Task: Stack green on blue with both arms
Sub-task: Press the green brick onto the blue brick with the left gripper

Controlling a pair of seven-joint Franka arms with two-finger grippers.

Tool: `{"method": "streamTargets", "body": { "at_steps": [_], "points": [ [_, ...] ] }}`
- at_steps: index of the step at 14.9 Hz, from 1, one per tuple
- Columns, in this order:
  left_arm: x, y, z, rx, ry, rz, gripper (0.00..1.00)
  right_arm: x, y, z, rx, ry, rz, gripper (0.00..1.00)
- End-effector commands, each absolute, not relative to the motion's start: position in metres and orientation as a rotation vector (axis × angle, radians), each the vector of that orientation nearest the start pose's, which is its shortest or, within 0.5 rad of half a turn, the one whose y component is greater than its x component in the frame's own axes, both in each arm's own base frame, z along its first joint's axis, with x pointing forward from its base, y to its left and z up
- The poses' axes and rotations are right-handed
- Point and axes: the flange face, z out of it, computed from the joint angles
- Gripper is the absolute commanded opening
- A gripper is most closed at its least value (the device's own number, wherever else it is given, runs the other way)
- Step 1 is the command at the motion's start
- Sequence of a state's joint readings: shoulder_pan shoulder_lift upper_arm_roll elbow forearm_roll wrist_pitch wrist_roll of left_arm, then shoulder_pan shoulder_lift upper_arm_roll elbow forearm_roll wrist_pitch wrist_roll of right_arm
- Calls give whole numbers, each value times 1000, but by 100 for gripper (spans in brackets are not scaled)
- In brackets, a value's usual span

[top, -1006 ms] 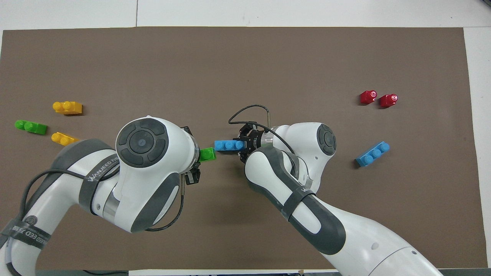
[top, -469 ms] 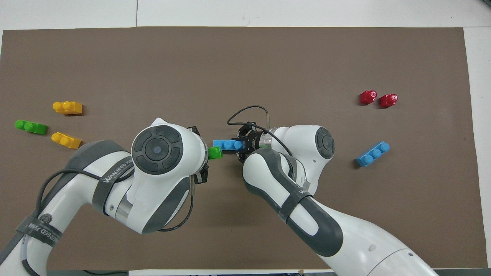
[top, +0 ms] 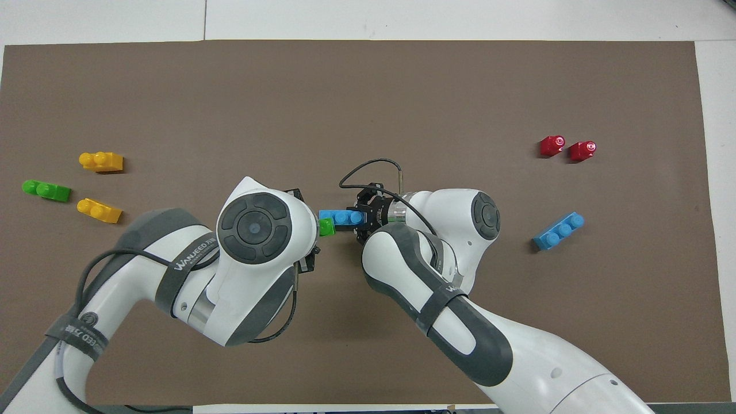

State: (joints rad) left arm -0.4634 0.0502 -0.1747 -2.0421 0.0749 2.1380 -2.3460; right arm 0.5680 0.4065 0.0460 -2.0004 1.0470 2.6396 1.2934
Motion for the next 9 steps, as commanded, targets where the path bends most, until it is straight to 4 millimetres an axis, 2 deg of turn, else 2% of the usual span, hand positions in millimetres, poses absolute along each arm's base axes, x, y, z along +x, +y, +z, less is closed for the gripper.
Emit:
{"method": "streamTargets", "body": {
  "at_steps": [1,7,9],
  "points": [
    [456,-341,410,2067,2288,143,0,516,340,255,-1825,1825,497,0],
    [456,-351,397,2099,2229,188,0,517,340,255,-1823,1825,497,0],
    [450,-357,391,2121,2200,202,0,517,340,255,-1823,1825,497,0]
  ]
}}
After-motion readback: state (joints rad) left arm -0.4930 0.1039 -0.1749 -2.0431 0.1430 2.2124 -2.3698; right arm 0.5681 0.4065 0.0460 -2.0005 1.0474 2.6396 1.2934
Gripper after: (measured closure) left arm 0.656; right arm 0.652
